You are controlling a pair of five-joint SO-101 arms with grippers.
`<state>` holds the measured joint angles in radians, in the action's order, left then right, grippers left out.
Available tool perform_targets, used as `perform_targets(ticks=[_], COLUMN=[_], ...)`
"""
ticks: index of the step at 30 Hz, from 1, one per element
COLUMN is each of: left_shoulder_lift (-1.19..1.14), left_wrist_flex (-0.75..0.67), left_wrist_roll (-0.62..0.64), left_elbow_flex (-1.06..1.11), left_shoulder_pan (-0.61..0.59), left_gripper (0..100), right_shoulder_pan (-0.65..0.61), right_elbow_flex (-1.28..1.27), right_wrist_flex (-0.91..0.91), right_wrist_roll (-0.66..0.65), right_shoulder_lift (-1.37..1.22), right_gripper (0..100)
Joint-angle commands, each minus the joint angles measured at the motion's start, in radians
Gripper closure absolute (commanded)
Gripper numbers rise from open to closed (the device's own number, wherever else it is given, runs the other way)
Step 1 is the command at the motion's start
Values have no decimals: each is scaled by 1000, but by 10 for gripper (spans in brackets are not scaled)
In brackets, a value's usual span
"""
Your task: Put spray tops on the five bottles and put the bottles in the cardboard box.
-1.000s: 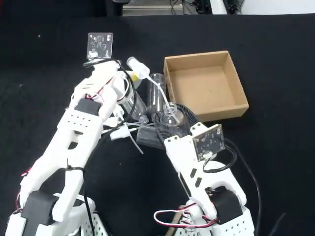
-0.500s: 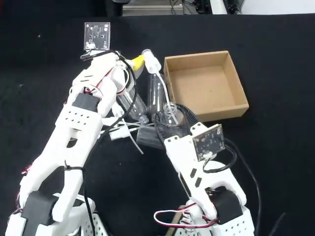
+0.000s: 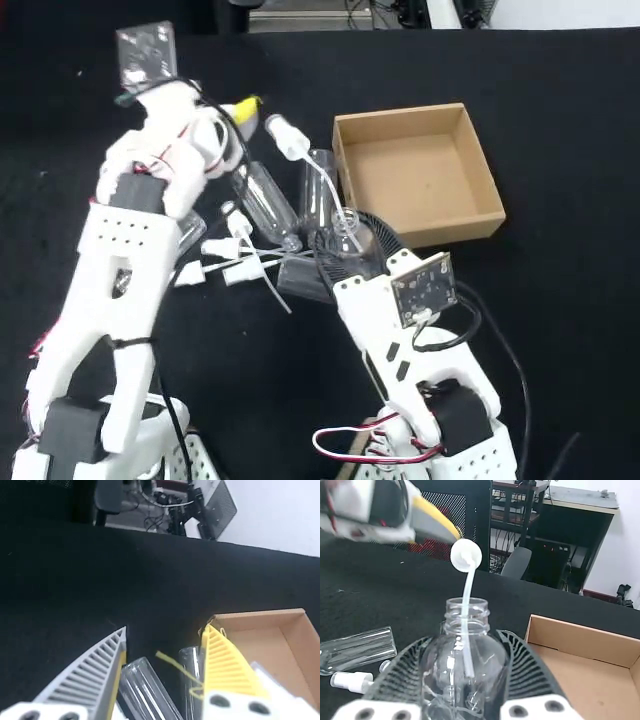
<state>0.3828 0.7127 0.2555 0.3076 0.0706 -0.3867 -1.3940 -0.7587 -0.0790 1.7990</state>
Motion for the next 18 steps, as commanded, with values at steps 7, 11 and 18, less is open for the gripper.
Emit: perform_targets(ticks=[7,11,18], left_shoulder_lift=[-49,-124,-258], left_wrist_flex=[236,347,341], left_wrist_roll=[58,63,66], left_elbow_flex=[-305,-430,-483], left_shoulder_pan=[-28,-25,8], left_gripper=[747,666,713], right_shoulder_pan=[-6,-6,-6], right_elbow_flex=[22,22,21], right_wrist_flex=[0,0,0], right_wrist_roll=[6,6,6], right_shoulder_lift=[101,101,101], right_gripper=[986,986,986])
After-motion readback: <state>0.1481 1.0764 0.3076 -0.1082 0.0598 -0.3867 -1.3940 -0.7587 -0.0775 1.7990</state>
